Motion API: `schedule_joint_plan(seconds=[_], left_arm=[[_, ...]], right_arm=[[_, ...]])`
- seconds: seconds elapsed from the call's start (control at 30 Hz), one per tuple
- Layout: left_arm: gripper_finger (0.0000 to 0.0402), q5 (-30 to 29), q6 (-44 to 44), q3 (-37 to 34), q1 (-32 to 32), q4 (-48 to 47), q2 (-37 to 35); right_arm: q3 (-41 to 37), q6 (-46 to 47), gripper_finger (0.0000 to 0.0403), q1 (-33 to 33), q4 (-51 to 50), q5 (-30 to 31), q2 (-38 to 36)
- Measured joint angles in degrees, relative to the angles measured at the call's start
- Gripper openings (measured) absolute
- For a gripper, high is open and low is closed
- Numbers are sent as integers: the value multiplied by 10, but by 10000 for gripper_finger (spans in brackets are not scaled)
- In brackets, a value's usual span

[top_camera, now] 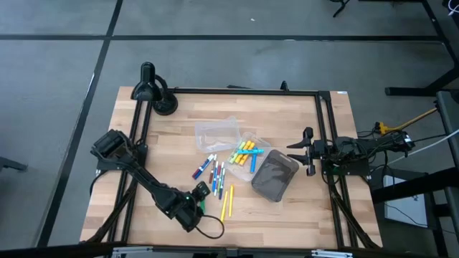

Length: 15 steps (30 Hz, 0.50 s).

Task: Pick & Place Markers
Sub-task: Put the green highlighter pen into the right transparent bin

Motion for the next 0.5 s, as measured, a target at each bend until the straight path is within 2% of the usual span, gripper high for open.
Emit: schedule_joint_plan(seconds=[0.13, 0.5], left_arm=[[171, 1, 29, 0, 12, 7, 8], [171, 84, 55, 0, 45, 23, 15]], right_arm=[[0, 0, 152, 0, 0, 0, 0], [0, 0, 152, 0, 0, 0, 0]])
